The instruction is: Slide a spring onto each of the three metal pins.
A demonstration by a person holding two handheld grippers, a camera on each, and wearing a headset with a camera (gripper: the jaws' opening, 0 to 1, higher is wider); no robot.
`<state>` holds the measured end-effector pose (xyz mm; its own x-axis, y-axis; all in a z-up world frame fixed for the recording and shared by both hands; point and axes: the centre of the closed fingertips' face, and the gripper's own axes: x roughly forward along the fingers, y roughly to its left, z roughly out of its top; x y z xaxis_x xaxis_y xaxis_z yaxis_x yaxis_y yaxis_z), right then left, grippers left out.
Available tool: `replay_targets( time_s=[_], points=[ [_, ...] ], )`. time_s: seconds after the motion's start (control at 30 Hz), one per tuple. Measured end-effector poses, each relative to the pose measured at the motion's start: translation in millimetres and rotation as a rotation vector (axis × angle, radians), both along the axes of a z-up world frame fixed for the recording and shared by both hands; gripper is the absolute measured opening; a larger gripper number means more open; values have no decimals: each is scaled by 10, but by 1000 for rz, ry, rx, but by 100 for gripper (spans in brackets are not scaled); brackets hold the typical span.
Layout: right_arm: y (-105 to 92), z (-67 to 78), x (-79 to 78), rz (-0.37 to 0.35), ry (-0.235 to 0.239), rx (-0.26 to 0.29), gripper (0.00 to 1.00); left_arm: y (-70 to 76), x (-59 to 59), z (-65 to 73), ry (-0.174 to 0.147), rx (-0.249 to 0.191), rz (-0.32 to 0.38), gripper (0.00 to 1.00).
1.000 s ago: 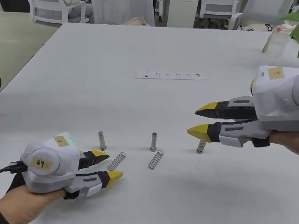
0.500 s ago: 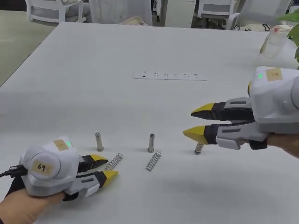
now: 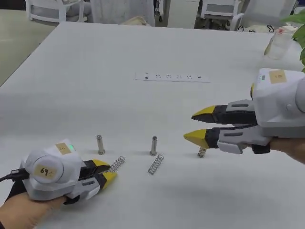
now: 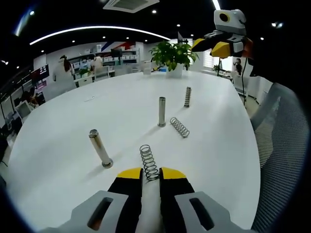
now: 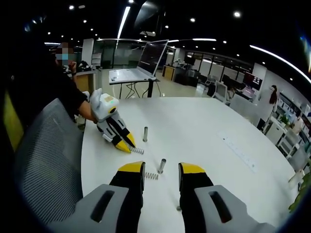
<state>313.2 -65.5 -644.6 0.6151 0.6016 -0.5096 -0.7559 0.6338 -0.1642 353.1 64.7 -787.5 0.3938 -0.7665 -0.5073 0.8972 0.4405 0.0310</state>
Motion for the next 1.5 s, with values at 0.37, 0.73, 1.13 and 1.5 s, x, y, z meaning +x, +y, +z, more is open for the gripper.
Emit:
replay_targets(
  time_s=[0.37, 0.73, 1.13, 1.5],
  points=[
    [108, 52, -22, 33, -13, -6, 25, 44, -24, 43, -10, -4, -16, 4],
    [288, 25, -94, 98, -1, -10, 24, 109, -199, 194, -11, -33, -76, 3],
    [594, -85, -266, 196, 75, 55, 23, 48, -516, 623, -47, -107, -185, 3],
    [816, -90, -441, 288, 132, 127, 22, -36, -827, 1010, -94, -160, -297, 3]
  ],
)
